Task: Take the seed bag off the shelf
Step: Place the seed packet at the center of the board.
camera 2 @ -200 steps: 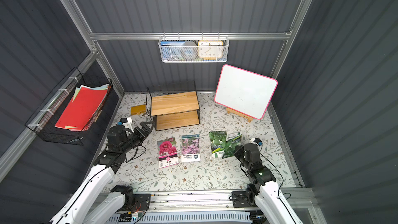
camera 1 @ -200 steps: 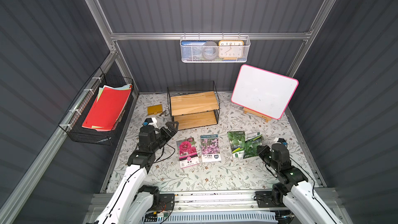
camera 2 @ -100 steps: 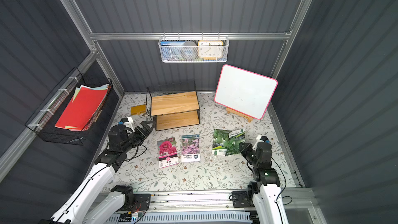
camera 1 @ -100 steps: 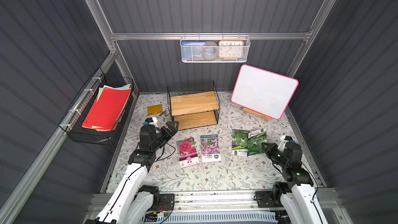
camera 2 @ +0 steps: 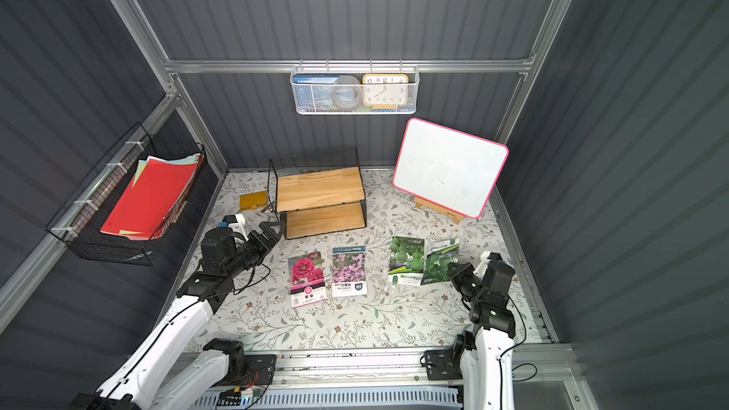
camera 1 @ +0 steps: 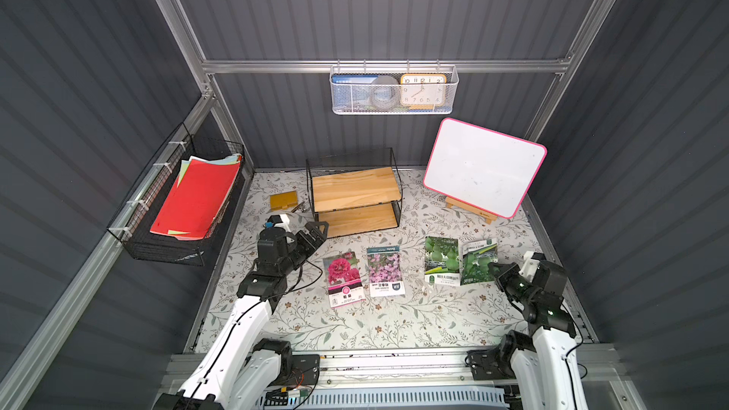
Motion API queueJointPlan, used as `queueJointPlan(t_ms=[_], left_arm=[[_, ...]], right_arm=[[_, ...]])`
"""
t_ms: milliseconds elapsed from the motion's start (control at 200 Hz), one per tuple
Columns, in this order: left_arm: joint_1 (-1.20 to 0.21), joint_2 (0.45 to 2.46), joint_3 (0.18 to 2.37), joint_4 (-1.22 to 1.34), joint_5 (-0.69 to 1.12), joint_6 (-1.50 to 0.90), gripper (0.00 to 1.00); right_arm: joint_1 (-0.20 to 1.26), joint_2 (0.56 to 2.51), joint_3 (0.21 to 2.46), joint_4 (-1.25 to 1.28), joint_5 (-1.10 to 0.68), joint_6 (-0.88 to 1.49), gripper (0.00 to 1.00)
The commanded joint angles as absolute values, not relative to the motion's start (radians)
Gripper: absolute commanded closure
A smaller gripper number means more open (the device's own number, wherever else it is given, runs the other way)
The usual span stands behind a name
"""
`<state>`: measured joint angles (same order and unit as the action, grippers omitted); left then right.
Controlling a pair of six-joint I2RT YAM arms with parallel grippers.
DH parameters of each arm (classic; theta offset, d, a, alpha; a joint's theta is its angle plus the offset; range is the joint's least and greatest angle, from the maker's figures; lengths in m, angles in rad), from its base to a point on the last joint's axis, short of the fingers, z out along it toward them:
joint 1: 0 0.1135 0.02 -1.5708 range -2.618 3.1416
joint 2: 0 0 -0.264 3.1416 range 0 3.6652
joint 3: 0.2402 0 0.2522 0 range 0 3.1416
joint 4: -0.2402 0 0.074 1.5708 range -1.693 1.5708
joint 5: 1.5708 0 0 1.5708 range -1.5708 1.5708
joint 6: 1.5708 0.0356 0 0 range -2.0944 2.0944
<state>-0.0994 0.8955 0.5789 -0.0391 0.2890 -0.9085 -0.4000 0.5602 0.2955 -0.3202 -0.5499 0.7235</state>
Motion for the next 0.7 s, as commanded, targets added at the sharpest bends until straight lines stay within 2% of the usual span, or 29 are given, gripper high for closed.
queueJointPlan(t_ms=[0,500,695], left_arm=[[-0.103,0.905,0.562,-0.003,0.308,-0.888,0.00],[-0.103,0.940,0.550,0.035,0.320,-0.870,0.00],[-0.103,0.936,0.534,0.048,0.324,-0.872,0.00]], right_arm=[[-0.437,0.587,0.305,-0.293,-0.601,0.688,1.00],[-0.538,0.773,0.239,-0.149,-0.617,0.646,1.00],[-0.545,0.817,0.274,-0.232,-0.535,0.632,1.00]])
